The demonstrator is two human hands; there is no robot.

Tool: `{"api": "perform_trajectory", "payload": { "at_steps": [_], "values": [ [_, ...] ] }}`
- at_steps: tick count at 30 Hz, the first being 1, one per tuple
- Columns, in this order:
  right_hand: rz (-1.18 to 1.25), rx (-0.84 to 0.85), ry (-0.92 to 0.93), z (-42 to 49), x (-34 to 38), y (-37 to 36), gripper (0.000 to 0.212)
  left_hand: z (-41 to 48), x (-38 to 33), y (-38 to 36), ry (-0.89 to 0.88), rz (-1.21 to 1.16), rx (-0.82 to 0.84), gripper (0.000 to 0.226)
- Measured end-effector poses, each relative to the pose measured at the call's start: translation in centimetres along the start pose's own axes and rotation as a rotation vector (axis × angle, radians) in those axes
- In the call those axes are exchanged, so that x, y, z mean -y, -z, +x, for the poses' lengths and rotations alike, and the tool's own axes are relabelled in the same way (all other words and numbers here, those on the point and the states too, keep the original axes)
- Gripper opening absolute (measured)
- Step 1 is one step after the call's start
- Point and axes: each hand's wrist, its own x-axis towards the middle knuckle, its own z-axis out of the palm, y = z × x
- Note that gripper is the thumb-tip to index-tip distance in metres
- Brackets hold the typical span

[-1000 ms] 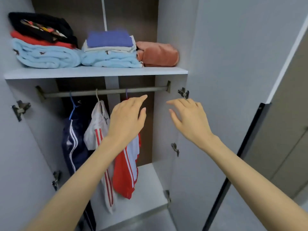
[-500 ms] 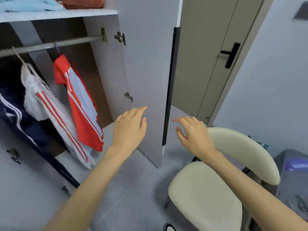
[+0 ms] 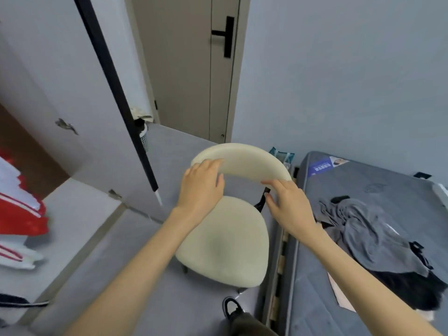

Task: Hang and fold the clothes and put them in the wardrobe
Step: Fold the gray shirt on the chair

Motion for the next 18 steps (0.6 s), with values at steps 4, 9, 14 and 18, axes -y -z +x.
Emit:
{"api": "perform_trajectory", "payload": {
  "at_steps": [4, 9, 14, 18],
  "values": [
    [-0.027, 0.039, -0.075, -0.7, -7.2, -0.3, 0.030, 2.3, -5.2, -6.1, -0.047, -0.038, 0.068, 0.041],
    [-0.054, 0.098, -0.155, -1.4, -15.0, -3.1, 0.034, 4.3, -8.9, -13.9, -0.077, -0.057, 0.125, 0.043],
    [-0.035, 0.100, -0.206, -3.1, -21.4, -8.1, 0.031, 4.5, -10.3, -23.2, -0.122, -0.084, 0.189, 0.043],
    [-0.056, 0.074, -0.192, -5.3, -27.0, -13.7, 0.031, 3.2, -10.3, -31.6, -0.176, -0.109, 0.164, 0.043]
  ]
}}
